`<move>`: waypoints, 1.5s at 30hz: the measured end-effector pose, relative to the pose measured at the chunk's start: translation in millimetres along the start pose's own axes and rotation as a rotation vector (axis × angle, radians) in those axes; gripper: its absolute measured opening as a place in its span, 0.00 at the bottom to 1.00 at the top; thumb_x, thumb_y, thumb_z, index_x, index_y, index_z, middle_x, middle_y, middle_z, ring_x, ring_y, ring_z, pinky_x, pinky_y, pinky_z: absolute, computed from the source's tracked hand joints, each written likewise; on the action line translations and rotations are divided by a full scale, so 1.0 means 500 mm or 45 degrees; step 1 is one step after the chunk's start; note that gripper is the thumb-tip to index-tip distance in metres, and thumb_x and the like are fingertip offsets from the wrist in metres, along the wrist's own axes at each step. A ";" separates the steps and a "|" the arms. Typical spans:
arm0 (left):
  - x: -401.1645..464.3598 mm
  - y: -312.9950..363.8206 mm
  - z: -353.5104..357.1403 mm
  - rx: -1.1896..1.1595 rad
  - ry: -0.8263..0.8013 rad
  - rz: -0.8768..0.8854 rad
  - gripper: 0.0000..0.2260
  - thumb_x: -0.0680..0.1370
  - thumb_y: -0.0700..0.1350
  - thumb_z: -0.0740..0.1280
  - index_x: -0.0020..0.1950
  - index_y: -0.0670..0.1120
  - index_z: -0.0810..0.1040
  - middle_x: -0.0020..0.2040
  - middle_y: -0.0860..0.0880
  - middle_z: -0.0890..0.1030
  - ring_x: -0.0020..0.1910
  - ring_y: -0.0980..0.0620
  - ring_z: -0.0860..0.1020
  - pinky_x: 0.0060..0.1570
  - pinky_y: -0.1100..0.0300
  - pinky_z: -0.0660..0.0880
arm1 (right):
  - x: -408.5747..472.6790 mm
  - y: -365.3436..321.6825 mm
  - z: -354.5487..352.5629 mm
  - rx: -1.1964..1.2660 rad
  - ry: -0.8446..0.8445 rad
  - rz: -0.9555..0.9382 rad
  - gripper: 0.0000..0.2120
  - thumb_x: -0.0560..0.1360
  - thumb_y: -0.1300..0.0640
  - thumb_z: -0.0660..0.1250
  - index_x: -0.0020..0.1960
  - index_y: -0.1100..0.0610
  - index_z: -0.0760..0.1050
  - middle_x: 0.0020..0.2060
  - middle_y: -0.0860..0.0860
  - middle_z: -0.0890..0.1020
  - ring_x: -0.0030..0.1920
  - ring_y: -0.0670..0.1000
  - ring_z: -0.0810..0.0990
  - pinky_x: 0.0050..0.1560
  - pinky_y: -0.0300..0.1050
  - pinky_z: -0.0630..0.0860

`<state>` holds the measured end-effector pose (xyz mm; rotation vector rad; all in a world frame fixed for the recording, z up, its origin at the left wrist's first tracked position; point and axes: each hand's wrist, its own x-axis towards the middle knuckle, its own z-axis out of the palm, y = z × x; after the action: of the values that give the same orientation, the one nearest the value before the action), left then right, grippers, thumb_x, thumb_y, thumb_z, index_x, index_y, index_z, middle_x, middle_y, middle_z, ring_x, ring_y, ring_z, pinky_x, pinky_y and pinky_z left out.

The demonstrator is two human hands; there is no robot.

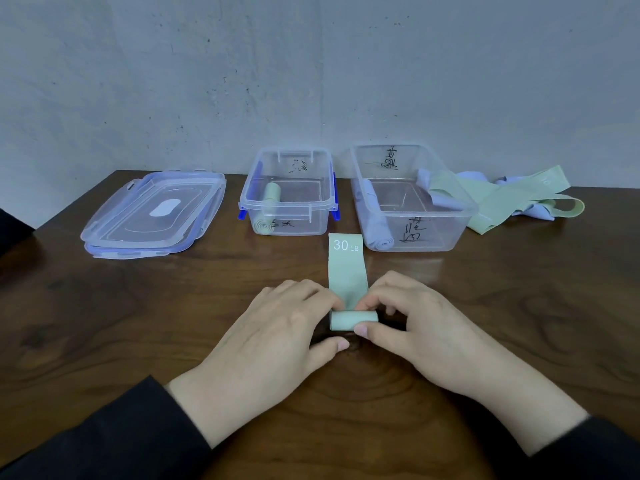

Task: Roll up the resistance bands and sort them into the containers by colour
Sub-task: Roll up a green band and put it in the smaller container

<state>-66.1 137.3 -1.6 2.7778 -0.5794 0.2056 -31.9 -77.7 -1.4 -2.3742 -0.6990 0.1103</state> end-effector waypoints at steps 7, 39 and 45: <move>0.009 -0.008 0.001 -0.026 0.003 -0.014 0.13 0.79 0.59 0.57 0.61 0.60 0.74 0.57 0.63 0.73 0.56 0.61 0.70 0.57 0.61 0.68 | -0.001 0.002 -0.003 -0.074 -0.020 -0.009 0.08 0.74 0.41 0.68 0.52 0.39 0.75 0.50 0.37 0.73 0.56 0.41 0.71 0.52 0.32 0.68; 0.002 -0.004 -0.001 -0.068 -0.006 -0.026 0.14 0.78 0.61 0.56 0.61 0.62 0.71 0.59 0.65 0.71 0.60 0.63 0.68 0.61 0.63 0.65 | -0.010 0.002 -0.008 -0.143 -0.030 -0.028 0.11 0.74 0.41 0.68 0.54 0.37 0.73 0.51 0.34 0.73 0.58 0.41 0.70 0.60 0.39 0.66; 0.001 -0.004 0.000 -0.086 -0.004 -0.033 0.15 0.78 0.63 0.55 0.63 0.63 0.70 0.59 0.66 0.71 0.60 0.63 0.68 0.61 0.63 0.65 | -0.010 -0.005 -0.011 -0.138 -0.032 -0.018 0.05 0.76 0.43 0.67 0.51 0.37 0.74 0.51 0.36 0.74 0.58 0.40 0.69 0.60 0.39 0.66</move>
<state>-65.1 138.9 -2.1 2.7192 -0.5405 0.1724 -36.0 -81.9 4.1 -2.4747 -0.7509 0.0988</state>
